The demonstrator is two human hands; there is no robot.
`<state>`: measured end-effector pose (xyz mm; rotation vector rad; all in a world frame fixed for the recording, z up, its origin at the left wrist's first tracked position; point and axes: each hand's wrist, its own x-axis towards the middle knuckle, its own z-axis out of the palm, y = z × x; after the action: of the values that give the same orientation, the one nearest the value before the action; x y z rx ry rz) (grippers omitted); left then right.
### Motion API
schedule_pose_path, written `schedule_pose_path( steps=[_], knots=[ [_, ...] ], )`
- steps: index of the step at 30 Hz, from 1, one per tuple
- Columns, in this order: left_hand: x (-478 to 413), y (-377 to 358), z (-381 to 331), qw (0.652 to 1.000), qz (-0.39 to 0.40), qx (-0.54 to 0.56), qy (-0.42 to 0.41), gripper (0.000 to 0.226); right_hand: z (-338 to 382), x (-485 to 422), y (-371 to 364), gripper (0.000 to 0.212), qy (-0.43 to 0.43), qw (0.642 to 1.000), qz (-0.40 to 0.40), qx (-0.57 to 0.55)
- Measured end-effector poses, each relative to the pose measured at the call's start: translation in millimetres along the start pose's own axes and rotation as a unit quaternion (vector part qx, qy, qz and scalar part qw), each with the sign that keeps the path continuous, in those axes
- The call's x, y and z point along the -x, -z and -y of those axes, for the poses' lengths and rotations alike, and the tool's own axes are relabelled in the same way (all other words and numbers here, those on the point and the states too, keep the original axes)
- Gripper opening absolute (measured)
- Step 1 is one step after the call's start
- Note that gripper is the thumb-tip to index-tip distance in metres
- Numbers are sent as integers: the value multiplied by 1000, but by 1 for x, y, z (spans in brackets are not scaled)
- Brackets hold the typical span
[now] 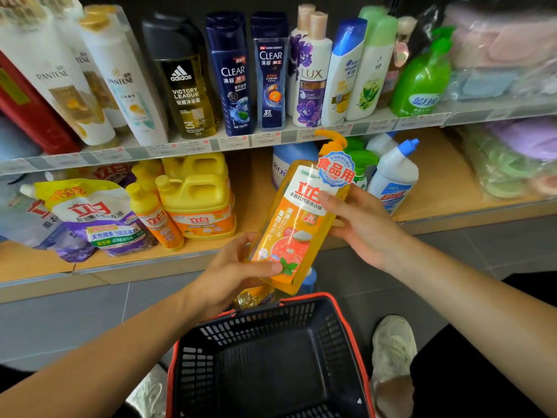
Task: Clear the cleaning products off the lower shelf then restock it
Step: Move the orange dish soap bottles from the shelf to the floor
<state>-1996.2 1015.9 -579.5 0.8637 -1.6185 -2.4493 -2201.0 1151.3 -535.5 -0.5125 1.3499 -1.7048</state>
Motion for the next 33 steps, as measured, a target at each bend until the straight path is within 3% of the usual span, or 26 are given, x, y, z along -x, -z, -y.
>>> schedule_pose_path(
  steps=[4,7,11,13,15,18,20,22,26,28,30,33],
  knots=[
    [1,-6,-7,991,-87,75,-61,83,-3,0,3,45,-3,997,-59,40],
    [0,-2,-20,980,-159,19,-113,87,-10,0,7,33,-32,986,-104,124],
    [0,3,-33,956,-226,-101,-161,88,-12,5,12,34,-66,963,-130,226],
    [2,5,-38,944,-241,-143,-174,91,-13,7,15,32,-30,930,-151,333],
    [6,7,-42,932,-246,-190,-184,89,-14,7,18,31,60,871,-171,456],
    [12,6,-51,890,-248,-311,-223,84,-11,7,16,23,180,809,-200,524],
    [14,4,-56,859,-242,-383,-240,83,-9,7,13,23,212,831,-157,489],
    [18,1,-58,842,-223,-425,-247,81,-9,6,8,39,205,860,-54,465],
    [24,-9,-59,805,-174,-489,-287,77,-12,3,-1,87,178,828,106,520],
    [27,-14,-58,790,-143,-509,-310,73,-16,2,-3,103,132,834,157,512],
    [29,-18,-56,780,-118,-522,-324,70,-21,2,-4,106,96,836,195,504],
    [31,-20,-53,780,-100,-527,-321,69,-25,2,-5,89,83,818,219,526]
  ],
)
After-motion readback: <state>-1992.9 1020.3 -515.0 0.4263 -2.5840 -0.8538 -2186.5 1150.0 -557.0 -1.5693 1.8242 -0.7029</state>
